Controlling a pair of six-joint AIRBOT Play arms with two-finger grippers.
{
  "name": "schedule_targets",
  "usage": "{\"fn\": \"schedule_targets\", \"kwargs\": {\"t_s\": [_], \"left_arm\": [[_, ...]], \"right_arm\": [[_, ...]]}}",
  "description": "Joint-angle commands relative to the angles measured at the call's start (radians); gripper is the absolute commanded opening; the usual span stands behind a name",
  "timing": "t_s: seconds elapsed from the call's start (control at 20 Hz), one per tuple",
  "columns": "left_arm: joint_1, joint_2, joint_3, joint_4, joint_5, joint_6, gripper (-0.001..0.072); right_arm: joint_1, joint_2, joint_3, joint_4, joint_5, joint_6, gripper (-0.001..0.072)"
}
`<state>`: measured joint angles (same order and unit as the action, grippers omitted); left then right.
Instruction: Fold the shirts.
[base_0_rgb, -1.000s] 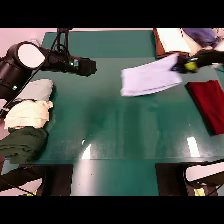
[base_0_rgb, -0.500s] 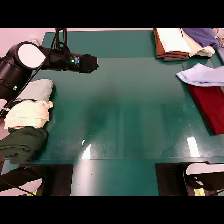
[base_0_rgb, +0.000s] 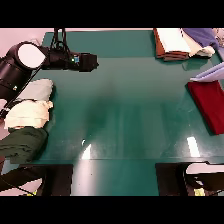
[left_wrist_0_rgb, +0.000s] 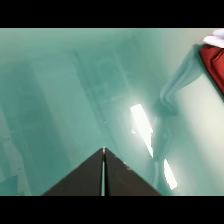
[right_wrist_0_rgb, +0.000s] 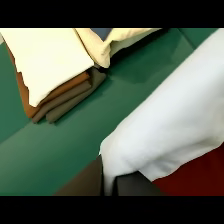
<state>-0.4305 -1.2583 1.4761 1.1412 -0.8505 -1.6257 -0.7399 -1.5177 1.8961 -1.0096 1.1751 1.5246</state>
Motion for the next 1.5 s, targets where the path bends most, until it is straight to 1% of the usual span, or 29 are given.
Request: {"fn": "schedule_targets", "kwargs": {"t_s": [0.0,0.1,0.3,0.35,0.45,0.5,0.55,0.6,0.65,0.7,0.85,0.95,1.1,1.2,1.25,1.3,1.35,1.45], "left_arm": [[0.0,-0.001,0.0,0.003,-0.002,0.002,0.0028],[0.0,-0.001,0.0,0.003,-0.006,0.003,0.0028],[0.0,-0.001,0.0,0.004,-0.007,0.005,0.0028],[0.0,-0.001,0.0,0.004,-0.007,0.011,0.0028],[0.0,-0.001,0.0,0.004,-0.011,0.011,0.0028],[0.0,-0.001,0.0,0.004,-0.014,0.011,0.0029],[0.0,-0.001,0.0,0.004,-0.018,0.011,0.0028],[0.0,-0.001,0.0,0.004,-0.024,0.011,0.0028],[0.0,-0.001,0.0,0.004,-0.029,0.012,0.0028],[0.0,-0.001,0.0,0.004,-0.034,0.012,0.0028],[0.0,-0.001,0.0,0.003,-0.039,0.022,0.0029],[0.0,-0.001,0.0,0.003,-0.04,0.022,0.0029],[0.0,-0.001,0.0,0.005,-0.031,0.022,0.0029],[0.0,-0.001,0.0,0.007,-0.039,0.021,0.0029],[0.0,-0.001,0.0,0.007,-0.054,0.021,0.0029],[0.0,-0.001,0.0,0.006,-0.056,0.021,0.0029],[0.0,-0.001,0.0,0.003,-0.054,0.021,0.0029],[0.0,-0.001,0.0,0.003,-0.054,0.021,0.0029]], "right_arm": [[-0.02,0.029,0.025,-0.026,0.076,0.005,0.0015],[-0.039,0.056,0.005,-0.04,0.11,0.017,0.0015],[-0.104,0.159,-0.23,-0.044,0.108,0.001,0.0015],[-0.124,0.188,-0.299,-0.068,0.107,-0.016,0.0015],[-0.153,0.238,-0.415,-0.174,0.109,-0.036,0.0017],[-0.168,0.259,-0.468,-0.232,0.116,-0.037,0.0034],[-0.185,0.278,-0.512,-0.279,0.125,-0.037,0.0204],[-0.201,0.297,-0.557,-0.312,0.127,-0.037,0.0426],[-0.221,0.314,-0.592,-0.332,0.128,-0.037,0.0562],[-0.242,0.331,-0.616,-0.326,0.125,-0.037,0.0577],[-0.265,0.383,-0.624,-0.319,0.101,-0.036,0.0577],[-0.227,0.412,-0.603,-0.236,0.088,-0.036,0.0576],[-0.056,0.453,-0.584,-0.074,0.077,-0.037,0.0574],[0.121,0.486,-0.583,-0.058,0.062,-0.037,0.0568],[0.22,0.501,-0.583,-0.059,0.053,-0.037,0.0538],[0.311,0.513,-0.582,-0.059,0.043,-0.053,0.0414],[0.403,0.526,-0.583,-0.064,0.027,-0.078,0.032],[0.558,0.547,-0.583,-0.066,-0.016,-0.098,0.0304]]}}
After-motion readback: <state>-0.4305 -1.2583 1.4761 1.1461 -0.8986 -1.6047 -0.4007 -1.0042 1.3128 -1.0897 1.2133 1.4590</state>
